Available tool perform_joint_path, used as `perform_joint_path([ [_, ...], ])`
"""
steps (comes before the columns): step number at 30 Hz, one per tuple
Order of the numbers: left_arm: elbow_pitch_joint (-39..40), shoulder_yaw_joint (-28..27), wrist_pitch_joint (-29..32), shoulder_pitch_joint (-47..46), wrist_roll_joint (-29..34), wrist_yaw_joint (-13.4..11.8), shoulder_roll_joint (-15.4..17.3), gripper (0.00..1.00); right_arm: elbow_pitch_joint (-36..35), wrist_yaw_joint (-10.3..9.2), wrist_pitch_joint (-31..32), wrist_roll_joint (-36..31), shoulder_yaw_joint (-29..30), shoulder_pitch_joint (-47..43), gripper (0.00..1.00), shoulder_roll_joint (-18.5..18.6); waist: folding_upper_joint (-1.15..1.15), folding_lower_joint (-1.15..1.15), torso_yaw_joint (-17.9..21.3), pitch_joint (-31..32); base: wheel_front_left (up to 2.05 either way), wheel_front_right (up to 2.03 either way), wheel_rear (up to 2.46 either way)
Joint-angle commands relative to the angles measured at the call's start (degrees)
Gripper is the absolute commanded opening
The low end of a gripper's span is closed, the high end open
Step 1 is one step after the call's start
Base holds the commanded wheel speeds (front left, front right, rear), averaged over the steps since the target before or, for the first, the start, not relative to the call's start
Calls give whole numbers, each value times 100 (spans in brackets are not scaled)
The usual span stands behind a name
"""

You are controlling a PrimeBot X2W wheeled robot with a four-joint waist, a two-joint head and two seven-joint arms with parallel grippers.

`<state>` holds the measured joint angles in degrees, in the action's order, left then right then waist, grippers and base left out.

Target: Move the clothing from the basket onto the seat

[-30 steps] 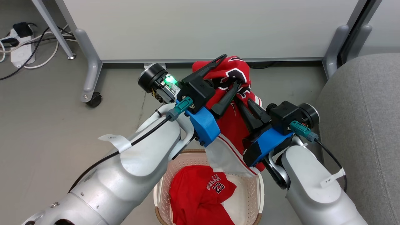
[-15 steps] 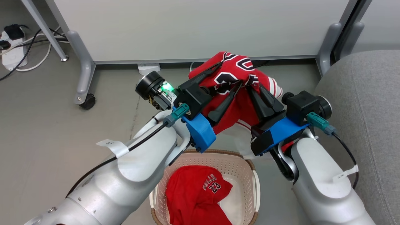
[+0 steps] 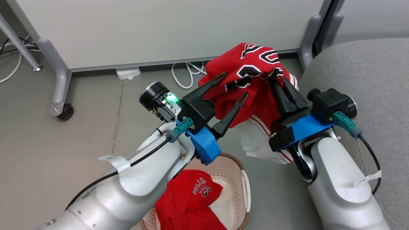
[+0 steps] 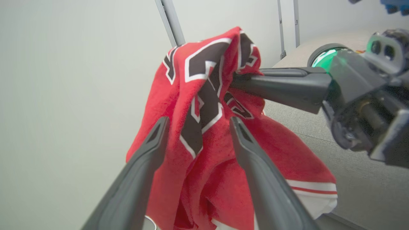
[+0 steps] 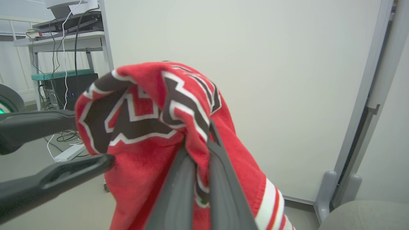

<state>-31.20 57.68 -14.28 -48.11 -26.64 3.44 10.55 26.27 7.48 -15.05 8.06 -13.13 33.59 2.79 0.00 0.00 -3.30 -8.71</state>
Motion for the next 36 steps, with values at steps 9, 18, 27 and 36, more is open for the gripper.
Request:
perform_joint_path([
  [9, 305, 3, -60, 225, 71, -155, 145, 100, -403, 3, -20, -352, 509, -294, 0, 17, 0, 0, 680, -148, 0, 0, 0],
  [18, 469, 27, -67, 261, 99, -230, 249, 100, -890, 3, -20, -400, 1001, -546, 0, 63, 0, 0, 1296, -360, 0, 0, 0],
  [27, 523, 51, -78, 281, 123, -240, 297, 100, -1268, 3, -20, -338, 1479, -1007, 0, 37, 0, 0, 1848, -504, 0, 0, 0],
  [36, 523, 120, -81, 236, 154, -234, 291, 100, -1540, 3, -21, -282, 1823, -1424, 0, 14, 0, 0, 2291, -606, 0, 0, 0],
])
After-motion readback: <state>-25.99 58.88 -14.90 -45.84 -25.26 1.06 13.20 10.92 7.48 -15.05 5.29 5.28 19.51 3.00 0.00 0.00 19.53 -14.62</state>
